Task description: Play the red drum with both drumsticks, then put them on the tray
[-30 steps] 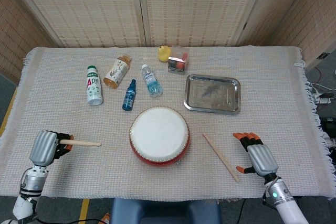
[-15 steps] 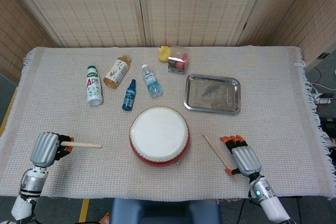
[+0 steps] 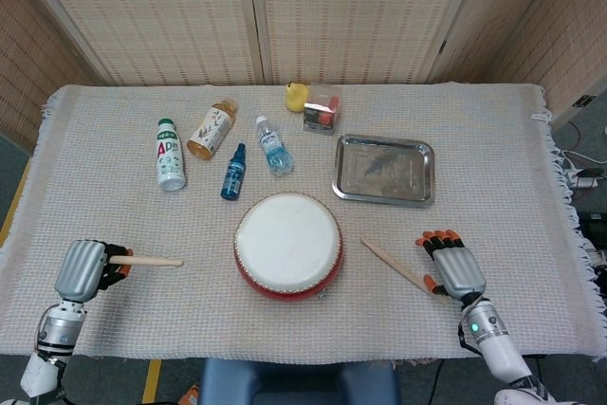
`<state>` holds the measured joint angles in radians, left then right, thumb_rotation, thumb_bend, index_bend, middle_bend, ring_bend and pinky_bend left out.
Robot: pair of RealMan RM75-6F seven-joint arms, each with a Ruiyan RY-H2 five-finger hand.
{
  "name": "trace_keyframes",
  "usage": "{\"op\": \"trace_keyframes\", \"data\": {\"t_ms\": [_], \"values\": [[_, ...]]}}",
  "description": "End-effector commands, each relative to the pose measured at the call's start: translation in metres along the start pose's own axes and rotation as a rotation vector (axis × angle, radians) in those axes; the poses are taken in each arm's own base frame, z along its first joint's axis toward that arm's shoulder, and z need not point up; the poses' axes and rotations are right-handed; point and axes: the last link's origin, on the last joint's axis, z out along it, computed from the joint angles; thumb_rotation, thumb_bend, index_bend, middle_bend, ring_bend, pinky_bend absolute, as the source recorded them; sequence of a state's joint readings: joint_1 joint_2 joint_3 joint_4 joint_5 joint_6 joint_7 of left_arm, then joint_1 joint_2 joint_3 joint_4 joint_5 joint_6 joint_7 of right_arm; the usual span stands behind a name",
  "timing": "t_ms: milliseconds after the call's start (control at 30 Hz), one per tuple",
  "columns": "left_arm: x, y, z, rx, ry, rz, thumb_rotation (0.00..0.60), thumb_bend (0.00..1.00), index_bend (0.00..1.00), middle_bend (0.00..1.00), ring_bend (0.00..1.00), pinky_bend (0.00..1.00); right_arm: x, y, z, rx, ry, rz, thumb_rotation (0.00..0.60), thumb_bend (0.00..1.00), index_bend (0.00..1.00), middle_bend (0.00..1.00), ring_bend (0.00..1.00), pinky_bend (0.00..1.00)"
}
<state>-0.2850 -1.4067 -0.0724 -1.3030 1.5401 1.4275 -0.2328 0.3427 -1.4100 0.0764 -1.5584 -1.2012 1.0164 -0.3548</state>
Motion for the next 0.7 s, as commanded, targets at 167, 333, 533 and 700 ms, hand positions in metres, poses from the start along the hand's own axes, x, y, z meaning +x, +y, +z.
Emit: {"op": "trace_keyframes", "data": {"t_ms": [167, 333, 533, 700], "values": [[-0.001, 0.001, 0.001, 0.000, -0.006, 0.000, 0.600, 0.54, 1.00, 1.00, 1.00, 1.00, 0.011, -0.025, 0.013, 0.073, -0.052, 0.132, 0.600, 0.32, 0.33, 0.12, 0.00, 0.08], [-0.002, 0.002, 0.002, -0.002, -0.017, 0.002, 0.600, 0.54, 1.00, 1.00, 1.00, 1.00, 0.005, -0.038, 0.027, 0.080, -0.071, 0.113, 0.600, 0.32, 0.36, 0.12, 0.00, 0.08], [-0.003, 0.000, 0.001, 0.004, -0.026, 0.006, 0.600, 0.54, 1.00, 1.00, 1.00, 1.00, -0.005, -0.047, 0.037, 0.077, -0.078, 0.091, 0.600, 0.32, 0.38, 0.12, 0.00, 0.08], [-0.003, -0.002, 0.000, 0.010, -0.024, 0.004, 0.600, 0.54, 1.00, 1.00, 1.00, 1.00, -0.007, -0.059, 0.039, 0.122, -0.092, 0.094, 0.600, 0.32, 0.39, 0.12, 0.00, 0.08]]}}
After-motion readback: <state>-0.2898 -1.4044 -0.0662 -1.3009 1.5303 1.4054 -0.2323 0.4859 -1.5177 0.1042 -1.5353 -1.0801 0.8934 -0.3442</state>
